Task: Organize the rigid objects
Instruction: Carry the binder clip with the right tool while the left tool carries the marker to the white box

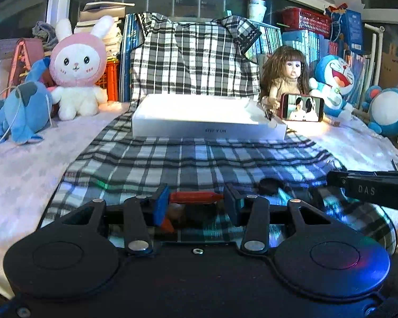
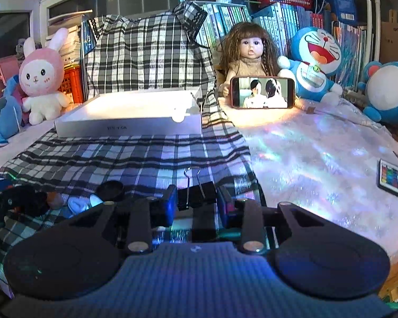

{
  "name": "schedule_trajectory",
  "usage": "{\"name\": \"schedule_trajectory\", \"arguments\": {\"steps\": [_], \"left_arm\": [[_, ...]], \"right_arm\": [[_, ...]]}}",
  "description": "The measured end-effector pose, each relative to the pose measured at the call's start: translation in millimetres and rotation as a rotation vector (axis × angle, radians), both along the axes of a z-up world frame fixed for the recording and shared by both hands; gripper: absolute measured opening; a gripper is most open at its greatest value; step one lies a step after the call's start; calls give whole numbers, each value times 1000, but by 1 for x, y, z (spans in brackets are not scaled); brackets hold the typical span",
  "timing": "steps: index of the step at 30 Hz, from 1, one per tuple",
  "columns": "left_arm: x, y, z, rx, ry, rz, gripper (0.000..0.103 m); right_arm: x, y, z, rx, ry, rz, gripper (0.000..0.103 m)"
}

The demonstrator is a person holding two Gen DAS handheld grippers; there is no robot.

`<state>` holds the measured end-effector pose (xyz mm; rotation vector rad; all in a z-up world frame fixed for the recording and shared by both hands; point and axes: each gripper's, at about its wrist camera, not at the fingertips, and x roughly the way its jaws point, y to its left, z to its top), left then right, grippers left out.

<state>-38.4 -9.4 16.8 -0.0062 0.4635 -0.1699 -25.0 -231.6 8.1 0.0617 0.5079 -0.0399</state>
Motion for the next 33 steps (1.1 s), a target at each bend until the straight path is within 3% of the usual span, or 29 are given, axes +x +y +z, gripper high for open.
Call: {"name": "schedule_trajectory", "arguments": {"steps": [11,23,27,33], "left_arm": [[76,11,47,-83,7,-44,42],[189,5,84,-99,10,-104,42],[235,2,86,-100,30,-111,42],[301,-4,65,-105,122,-64,42]], "right_arm": [[35,-4,32,52,-66,35,37],[132,-5,66,121,-62,122,37],[173,-6,73,118,-18,118,37],[232,-10,64,206,69,127,37]]}}
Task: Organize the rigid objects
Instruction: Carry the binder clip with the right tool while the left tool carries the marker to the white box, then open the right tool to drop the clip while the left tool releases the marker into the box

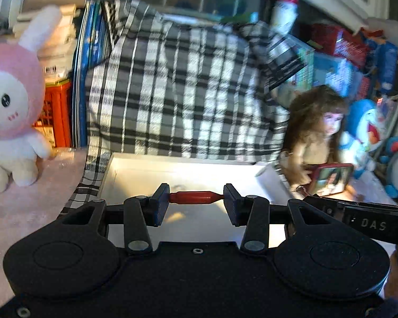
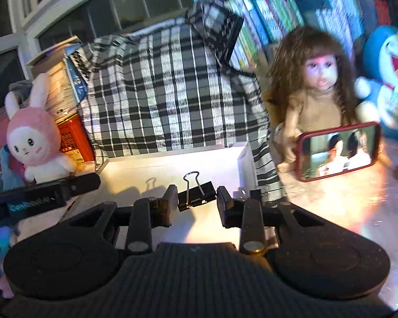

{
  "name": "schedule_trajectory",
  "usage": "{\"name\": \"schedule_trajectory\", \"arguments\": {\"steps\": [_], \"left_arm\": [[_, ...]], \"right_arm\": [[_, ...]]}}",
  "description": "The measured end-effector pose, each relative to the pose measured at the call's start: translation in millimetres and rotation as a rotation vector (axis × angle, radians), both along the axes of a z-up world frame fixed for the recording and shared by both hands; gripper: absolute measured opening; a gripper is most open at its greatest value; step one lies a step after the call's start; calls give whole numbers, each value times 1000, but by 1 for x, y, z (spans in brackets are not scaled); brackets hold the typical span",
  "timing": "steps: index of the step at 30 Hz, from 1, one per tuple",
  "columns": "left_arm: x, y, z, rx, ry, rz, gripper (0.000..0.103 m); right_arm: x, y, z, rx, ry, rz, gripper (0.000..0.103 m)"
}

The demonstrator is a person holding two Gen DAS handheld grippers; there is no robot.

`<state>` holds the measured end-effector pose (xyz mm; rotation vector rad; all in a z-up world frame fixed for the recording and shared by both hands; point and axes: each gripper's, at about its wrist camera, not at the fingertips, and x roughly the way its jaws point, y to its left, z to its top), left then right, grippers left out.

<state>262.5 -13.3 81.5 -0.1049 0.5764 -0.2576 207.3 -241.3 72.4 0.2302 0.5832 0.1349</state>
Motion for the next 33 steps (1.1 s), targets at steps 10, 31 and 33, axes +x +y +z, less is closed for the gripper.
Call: {"name": "schedule_trajectory", "arguments": {"steps": [10,31,33], "left_arm": [[41,-4,-50,11,123,62,42],[42,-15,-78,88,171,28,42],[41,-15,-79,88,171,29,42]], "right_arm": [[41,20,-26,-16,84,-7,37],[47,29,-54,-58,128,0,36],[47,29,-54,-60,123,0,36]]}}
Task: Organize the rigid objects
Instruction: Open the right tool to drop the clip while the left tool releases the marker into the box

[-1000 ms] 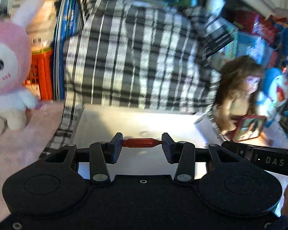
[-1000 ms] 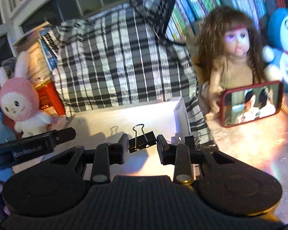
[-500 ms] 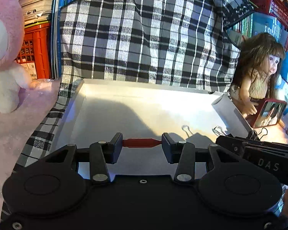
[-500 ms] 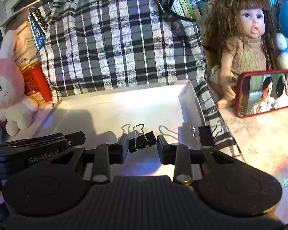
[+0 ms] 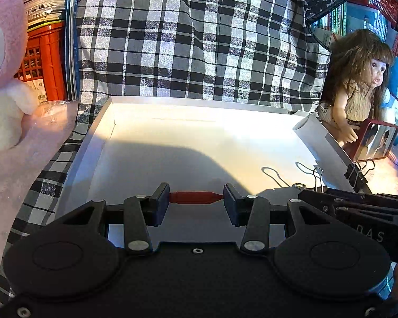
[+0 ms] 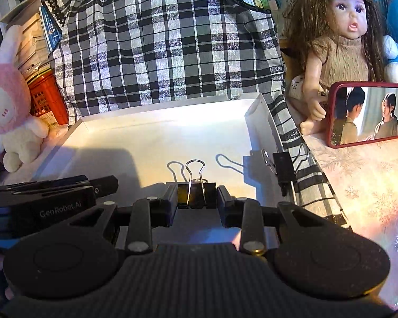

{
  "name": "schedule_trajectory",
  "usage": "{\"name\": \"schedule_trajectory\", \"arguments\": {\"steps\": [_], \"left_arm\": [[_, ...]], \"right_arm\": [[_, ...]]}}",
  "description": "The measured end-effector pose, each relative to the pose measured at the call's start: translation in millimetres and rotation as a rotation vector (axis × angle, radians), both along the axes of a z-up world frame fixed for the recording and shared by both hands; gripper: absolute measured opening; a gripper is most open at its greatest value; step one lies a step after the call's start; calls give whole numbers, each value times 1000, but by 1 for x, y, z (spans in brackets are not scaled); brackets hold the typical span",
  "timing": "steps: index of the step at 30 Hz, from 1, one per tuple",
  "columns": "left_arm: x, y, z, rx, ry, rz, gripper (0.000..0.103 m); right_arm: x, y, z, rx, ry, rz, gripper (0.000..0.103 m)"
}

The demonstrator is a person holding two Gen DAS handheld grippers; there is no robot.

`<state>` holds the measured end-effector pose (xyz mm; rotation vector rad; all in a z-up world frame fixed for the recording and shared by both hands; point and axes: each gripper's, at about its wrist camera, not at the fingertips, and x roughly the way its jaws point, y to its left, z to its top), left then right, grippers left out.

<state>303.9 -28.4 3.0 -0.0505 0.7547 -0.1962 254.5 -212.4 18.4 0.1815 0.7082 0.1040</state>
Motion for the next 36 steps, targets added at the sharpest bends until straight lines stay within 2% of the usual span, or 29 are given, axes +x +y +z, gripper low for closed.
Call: {"name": "schedule_trajectory", "arguments": {"steps": [12,16,17,19,23,28,36], "left_arm": [[-4,0,-3,3,-26,-3,43],[-7,4,-2,-18,-27,14,43],[-8,5,-1,-30,-26,17,44],[-12,7,1,-37,-32,20,48],[-23,9,11,-27,-63,14,53],[-45,10,25,-47,-104,-3,72],[-89,17,43,-75,-118,-24,79]], "right_arm": [[-1,1,-1,-17,-13,17,37],[-2,2,-1,-25,-20,17,41],[-3,2,-1,-28,-22,15,42],[-5,3,0,-35,-28,14,56],[-13,5,6,-63,-52,22,58],[-29,4,15,-89,-94,21,68],[-70,-1,27,-134,-167,29,83]]}}
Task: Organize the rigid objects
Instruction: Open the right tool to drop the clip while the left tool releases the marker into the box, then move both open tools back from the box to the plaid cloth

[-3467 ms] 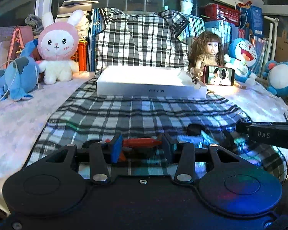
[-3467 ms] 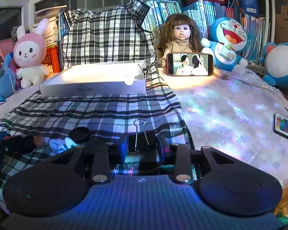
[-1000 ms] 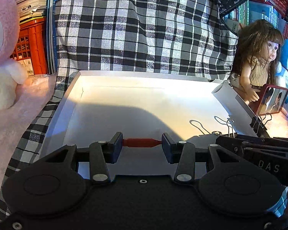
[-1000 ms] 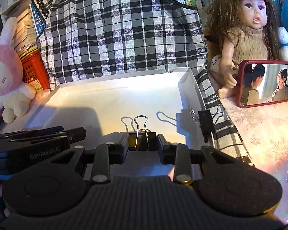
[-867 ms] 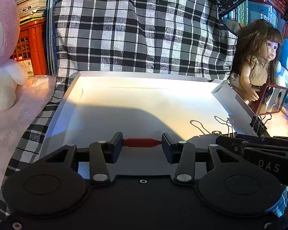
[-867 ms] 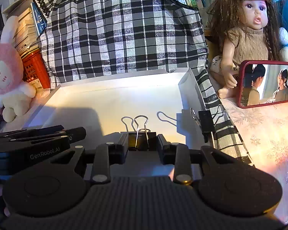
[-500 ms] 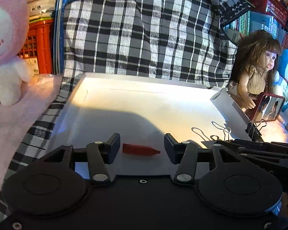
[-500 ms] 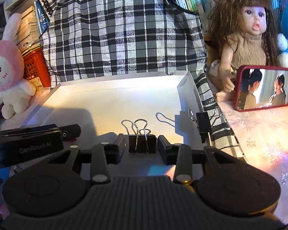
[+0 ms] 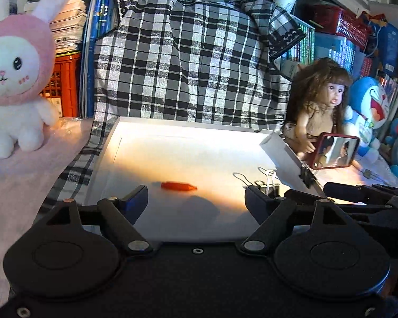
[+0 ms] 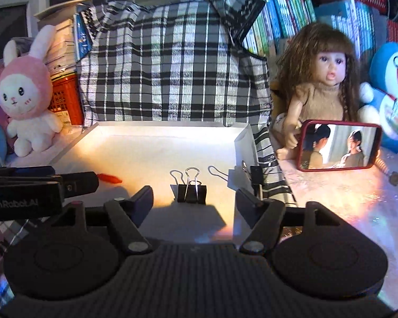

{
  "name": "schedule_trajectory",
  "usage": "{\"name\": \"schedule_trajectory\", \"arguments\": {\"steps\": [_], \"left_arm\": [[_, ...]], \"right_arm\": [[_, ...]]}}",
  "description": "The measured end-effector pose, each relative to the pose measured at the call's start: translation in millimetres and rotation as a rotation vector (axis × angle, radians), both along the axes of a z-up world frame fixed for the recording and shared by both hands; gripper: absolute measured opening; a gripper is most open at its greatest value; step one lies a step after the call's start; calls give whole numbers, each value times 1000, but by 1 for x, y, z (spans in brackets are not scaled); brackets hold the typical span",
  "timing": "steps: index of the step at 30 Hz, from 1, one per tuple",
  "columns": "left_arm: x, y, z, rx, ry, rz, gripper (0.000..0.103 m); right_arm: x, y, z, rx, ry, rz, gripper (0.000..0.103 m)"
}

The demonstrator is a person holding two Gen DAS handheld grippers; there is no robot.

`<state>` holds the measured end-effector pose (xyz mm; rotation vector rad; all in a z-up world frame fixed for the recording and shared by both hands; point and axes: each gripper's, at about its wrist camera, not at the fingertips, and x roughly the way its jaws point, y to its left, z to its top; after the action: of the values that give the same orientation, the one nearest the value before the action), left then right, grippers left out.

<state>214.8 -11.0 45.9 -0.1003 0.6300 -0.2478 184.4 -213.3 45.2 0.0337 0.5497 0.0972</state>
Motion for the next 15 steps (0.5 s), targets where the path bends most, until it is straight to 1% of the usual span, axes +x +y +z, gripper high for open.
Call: {"name": "schedule_trajectory", "arguments": {"steps": [1,3,6,11,15], "left_arm": [[-6,2,1,-3,-2,4,79],[-19,3,2,13,-9,14,80],[-41,5,6,37,-57,20,80],[-77,7,13,31,-105,28,80],[-108,3,17,52,-152,21,83]], "right_arm": [[-7,0,1,-5,-9,1,85],[-18,-1,3,-12,-25,5,86],[-36,-2,4,-14,-47,11,88],[-65,-5,8,-5,-86,24,92],[-89,-4,9,-15,-120,44,97]]}}
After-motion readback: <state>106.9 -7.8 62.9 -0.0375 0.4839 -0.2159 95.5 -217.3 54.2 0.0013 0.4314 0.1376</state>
